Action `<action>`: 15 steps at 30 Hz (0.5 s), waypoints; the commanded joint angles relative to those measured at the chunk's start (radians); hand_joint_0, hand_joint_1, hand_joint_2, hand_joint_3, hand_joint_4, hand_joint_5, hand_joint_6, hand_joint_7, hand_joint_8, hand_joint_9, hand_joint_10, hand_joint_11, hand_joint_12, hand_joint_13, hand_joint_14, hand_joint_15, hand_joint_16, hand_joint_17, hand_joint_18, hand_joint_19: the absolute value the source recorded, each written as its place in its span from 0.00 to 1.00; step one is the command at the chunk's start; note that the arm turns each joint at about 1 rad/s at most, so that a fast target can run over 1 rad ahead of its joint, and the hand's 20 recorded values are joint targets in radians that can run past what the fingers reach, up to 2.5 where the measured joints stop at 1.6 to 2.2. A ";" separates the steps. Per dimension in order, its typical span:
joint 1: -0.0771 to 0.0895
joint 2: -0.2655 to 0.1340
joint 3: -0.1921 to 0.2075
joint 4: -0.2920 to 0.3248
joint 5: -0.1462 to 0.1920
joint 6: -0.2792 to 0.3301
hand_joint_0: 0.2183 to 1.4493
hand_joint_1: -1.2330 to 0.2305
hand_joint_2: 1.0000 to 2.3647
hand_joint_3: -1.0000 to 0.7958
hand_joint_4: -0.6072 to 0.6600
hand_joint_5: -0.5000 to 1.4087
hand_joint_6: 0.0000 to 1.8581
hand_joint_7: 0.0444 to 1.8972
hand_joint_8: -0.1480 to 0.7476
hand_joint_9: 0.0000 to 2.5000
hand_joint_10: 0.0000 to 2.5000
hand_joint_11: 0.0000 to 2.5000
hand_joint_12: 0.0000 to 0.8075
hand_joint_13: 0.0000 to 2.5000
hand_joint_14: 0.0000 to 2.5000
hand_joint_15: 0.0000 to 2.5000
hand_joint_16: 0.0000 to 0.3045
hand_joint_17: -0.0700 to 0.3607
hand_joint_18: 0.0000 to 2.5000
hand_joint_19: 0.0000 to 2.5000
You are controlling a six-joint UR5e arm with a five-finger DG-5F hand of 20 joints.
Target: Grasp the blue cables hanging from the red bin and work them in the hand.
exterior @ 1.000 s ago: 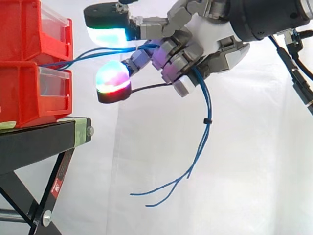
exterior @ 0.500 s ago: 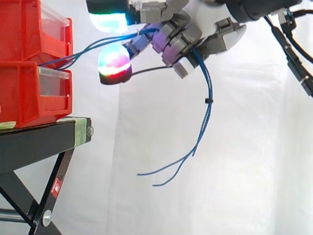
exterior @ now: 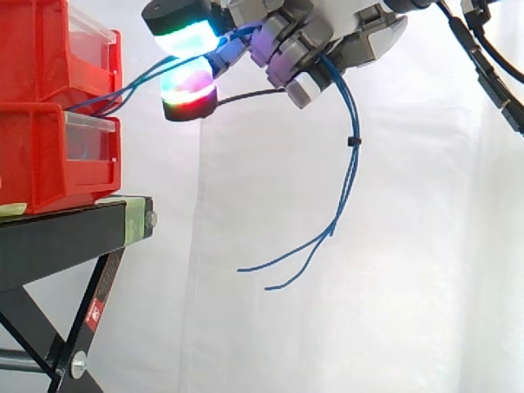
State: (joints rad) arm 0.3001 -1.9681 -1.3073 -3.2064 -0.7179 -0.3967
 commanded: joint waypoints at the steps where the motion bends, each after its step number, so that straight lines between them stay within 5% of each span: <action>1: 0.002 0.000 0.000 0.000 0.000 -0.007 0.55 0.38 0.02 0.38 0.68 0.54 0.01 0.68 0.74 0.69 1.00 1.00 0.95 0.83 1.00 0.80 0.80 0.59 1.00 0.31; 15: 0.010 0.000 0.000 0.016 0.002 -0.044 0.58 0.41 0.02 0.58 0.70 0.53 0.01 0.67 0.74 0.69 1.00 1.00 0.95 0.83 1.00 0.80 0.80 0.59 1.00 0.31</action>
State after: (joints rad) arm 0.3097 -1.9690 -1.3069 -3.1979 -0.7142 -0.4294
